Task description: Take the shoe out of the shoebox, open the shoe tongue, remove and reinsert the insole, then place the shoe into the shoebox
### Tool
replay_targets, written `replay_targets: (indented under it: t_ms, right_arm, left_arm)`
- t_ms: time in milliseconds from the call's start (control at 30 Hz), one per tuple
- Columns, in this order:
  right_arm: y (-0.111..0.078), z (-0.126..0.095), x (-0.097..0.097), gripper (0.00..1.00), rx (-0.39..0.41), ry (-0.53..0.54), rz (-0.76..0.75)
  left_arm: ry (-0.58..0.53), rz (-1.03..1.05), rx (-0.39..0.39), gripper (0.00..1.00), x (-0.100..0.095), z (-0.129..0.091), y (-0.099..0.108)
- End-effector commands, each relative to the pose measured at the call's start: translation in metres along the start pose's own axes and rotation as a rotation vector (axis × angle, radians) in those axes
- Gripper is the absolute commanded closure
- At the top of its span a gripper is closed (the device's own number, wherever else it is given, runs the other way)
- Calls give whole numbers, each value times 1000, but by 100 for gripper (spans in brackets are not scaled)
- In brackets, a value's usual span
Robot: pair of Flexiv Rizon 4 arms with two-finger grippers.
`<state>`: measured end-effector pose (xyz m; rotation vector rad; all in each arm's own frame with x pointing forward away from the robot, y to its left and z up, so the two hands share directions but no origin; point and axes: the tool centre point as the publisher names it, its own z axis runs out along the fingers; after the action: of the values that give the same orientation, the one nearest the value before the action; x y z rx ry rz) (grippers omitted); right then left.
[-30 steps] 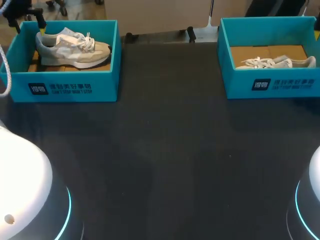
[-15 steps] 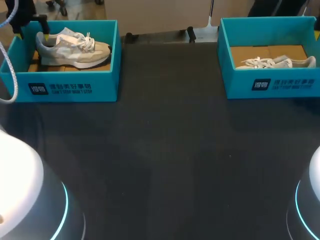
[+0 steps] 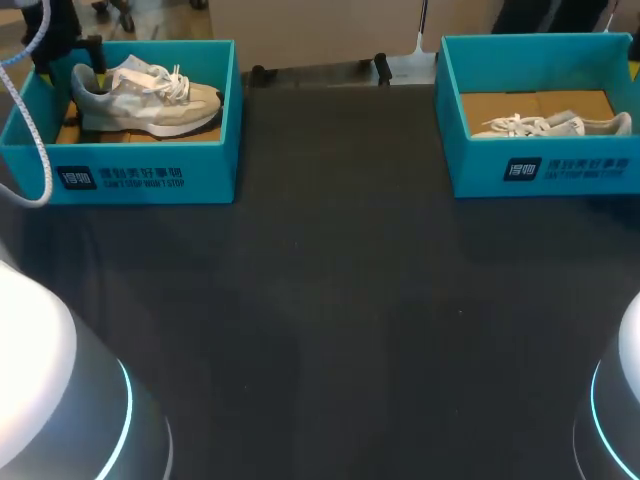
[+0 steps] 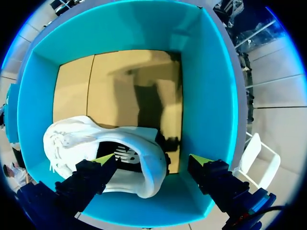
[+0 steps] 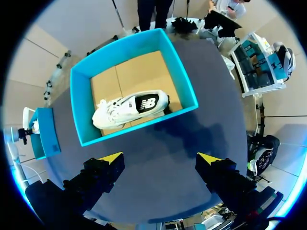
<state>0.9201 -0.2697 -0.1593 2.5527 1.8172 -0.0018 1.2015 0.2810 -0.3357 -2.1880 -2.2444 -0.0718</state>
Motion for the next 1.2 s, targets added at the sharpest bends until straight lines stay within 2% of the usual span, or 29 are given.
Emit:
replay_targets:
  t_ms: [33, 1000, 1067, 1200]
  right_arm:
    - [0, 0, 0, 0, -1, 0, 1]
    - [0, 0, 0, 0, -1, 0, 1]
    - [0, 0, 0, 0, -1, 0, 1]
    - [0, 0, 0, 0, -1, 0, 1]
  left_arm:
    - [4, -7, 32, 2, 1, 10, 16]
    - [-8, -40, 87, 0, 7, 41, 15]
    - [-10, -43, 88, 4, 8, 43, 17]
    - [-14, -59, 100, 3, 12, 47, 19]
